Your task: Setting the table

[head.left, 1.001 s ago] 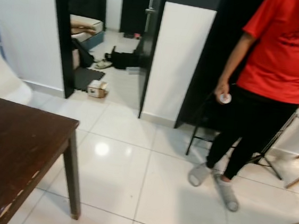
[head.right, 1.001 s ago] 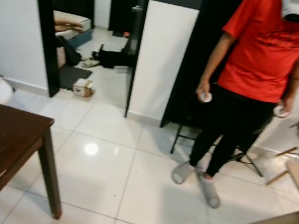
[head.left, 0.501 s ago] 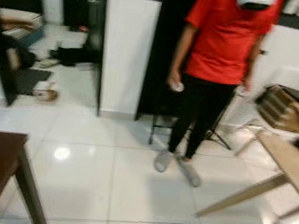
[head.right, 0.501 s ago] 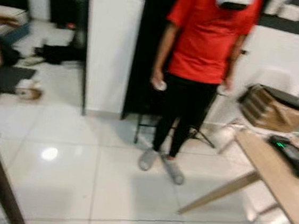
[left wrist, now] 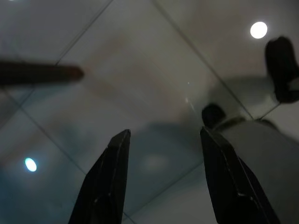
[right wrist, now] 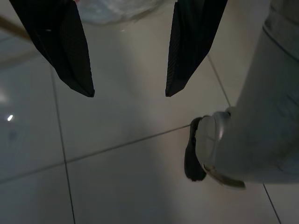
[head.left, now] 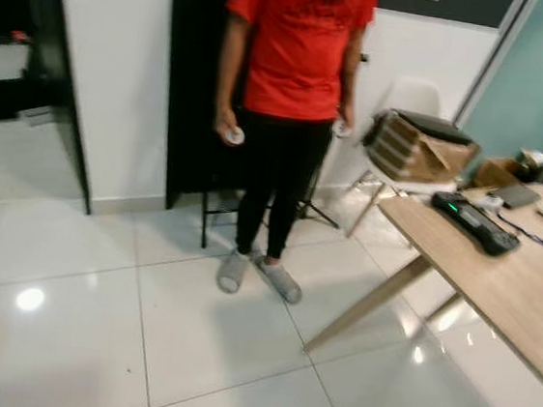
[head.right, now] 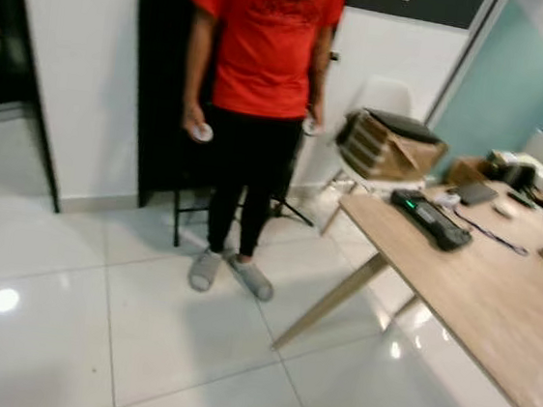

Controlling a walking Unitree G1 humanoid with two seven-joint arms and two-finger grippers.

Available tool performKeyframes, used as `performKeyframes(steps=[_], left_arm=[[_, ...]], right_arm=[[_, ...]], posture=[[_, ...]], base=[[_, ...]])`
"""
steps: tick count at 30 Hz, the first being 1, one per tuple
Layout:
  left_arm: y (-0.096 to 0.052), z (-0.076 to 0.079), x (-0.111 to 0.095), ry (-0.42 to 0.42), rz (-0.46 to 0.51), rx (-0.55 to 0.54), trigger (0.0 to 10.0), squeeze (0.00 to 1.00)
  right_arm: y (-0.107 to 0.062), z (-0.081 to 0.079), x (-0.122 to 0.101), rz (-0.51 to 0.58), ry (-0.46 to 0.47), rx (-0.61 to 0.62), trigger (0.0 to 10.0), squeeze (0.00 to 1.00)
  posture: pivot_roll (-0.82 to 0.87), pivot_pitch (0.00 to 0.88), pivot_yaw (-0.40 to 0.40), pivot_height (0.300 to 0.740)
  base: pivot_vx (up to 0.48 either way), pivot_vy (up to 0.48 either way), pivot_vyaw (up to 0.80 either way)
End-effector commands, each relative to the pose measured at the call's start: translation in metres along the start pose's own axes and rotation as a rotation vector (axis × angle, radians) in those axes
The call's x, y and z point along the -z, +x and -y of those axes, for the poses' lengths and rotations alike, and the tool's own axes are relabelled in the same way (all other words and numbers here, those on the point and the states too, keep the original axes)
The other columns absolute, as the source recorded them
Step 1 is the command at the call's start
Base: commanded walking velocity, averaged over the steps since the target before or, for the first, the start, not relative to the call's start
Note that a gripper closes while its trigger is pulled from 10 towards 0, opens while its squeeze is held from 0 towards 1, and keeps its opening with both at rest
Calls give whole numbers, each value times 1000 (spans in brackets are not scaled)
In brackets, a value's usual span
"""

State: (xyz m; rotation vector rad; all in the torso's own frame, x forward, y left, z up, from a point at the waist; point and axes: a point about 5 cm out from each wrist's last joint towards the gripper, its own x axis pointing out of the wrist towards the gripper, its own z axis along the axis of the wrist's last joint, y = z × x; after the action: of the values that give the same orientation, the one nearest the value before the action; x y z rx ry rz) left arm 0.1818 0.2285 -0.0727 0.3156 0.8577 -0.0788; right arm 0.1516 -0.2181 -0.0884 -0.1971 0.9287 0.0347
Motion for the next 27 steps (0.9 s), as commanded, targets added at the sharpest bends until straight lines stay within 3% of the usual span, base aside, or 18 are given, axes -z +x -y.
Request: performKeyframes(steps=[1, 27], left_arm=[[-2, 5, 7, 5, -22, 17, 10000, 0], [-2, 6, 6, 3, -16, 19, 10000, 0]], right_arm=[[-2, 3, 6, -19, -2, 6, 10000, 0], [-3, 4, 9, -30, -4, 6, 10000, 0]], posture=[[7, 142, 28, 740], [7, 142, 24, 740]], base=[[0, 0, -750], [0, 0, -750]])
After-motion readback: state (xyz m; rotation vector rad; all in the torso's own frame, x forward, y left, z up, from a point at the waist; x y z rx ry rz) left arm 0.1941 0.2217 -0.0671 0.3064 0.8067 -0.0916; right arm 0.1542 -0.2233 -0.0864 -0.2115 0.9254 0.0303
